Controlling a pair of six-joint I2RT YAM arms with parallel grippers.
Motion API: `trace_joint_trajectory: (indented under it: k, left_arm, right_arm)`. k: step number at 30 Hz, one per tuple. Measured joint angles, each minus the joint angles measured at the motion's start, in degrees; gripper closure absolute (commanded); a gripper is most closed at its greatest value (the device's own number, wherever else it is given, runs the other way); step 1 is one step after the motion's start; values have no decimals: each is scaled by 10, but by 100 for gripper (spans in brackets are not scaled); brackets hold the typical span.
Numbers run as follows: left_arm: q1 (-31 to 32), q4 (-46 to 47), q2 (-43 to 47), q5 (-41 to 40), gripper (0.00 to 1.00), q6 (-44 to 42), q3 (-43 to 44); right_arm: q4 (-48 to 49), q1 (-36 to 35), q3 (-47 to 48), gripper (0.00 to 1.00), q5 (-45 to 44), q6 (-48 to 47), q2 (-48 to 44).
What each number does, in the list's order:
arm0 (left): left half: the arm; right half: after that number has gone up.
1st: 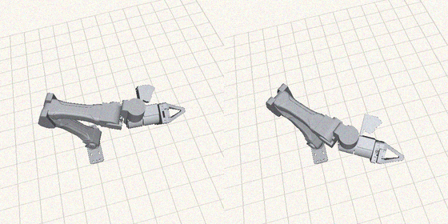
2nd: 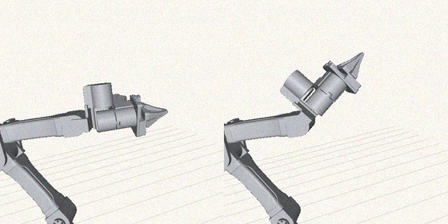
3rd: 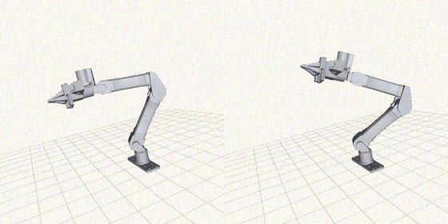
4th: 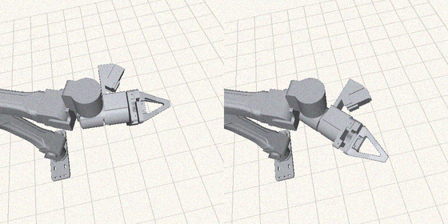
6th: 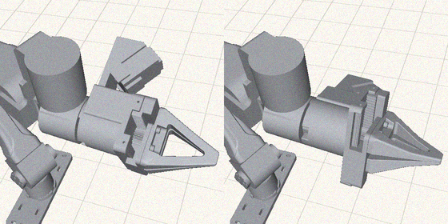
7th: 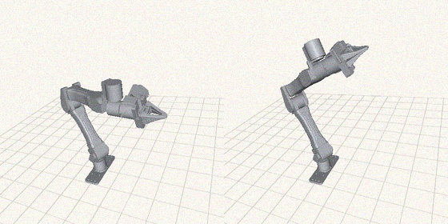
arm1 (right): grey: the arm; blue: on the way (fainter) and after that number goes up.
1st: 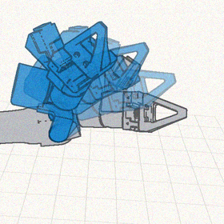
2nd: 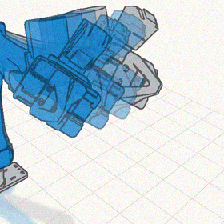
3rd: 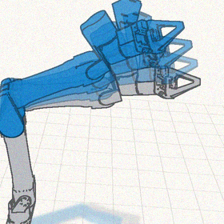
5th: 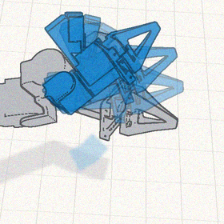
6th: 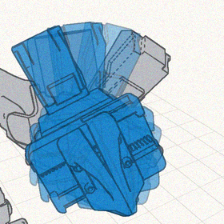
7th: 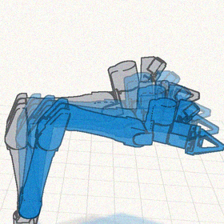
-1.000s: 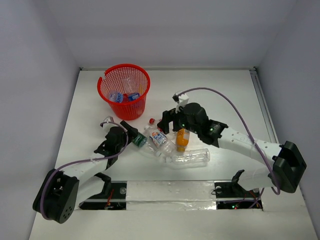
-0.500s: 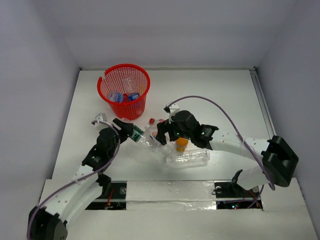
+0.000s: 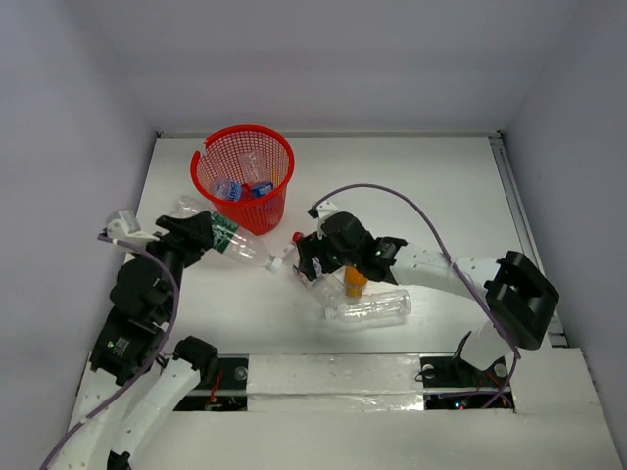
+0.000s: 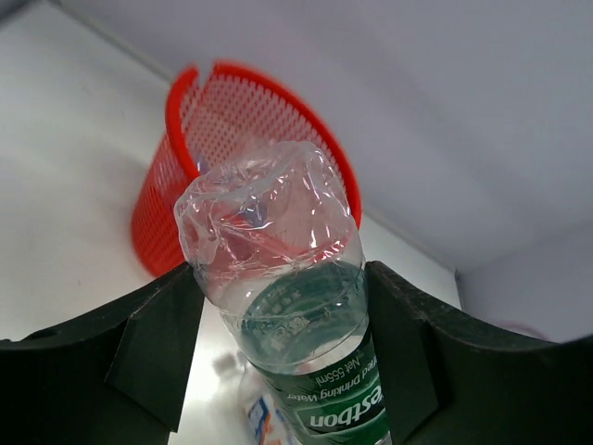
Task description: Put the plastic bottles in the bin
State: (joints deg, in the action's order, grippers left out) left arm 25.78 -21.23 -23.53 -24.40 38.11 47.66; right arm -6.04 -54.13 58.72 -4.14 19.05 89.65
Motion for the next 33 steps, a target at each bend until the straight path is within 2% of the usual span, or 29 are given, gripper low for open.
trace_joint_trajectory:
  k: [7, 13, 21, 29, 32, 33]
  left_arm:
    - [0, 11, -76, -100, 56, -93, 146]
    - [0, 40, -221, -175, 55, -174, 241]
    - [-5, 70, -421, -227, 55, -264, 375]
    - [-11, 116, -518, -271, 55, -343, 407]
    - [-11, 161, -539, -289, 54, -381, 397]
    - [-11, 176, -544, -294, 54, -392, 391]
  right_arm:
    - [-13, -5, 33, 12, -7, 0, 46]
    - [-21, -17, 49, 12, -18, 0, 76]
    - [-56, -43, 94, 12, -65, -7, 120]
    - [-84, -58, 121, 7, -83, -9, 158]
    - [-88, -63, 136, 10, -88, -11, 179]
    - [-89, -64, 138, 14, -89, -11, 184]
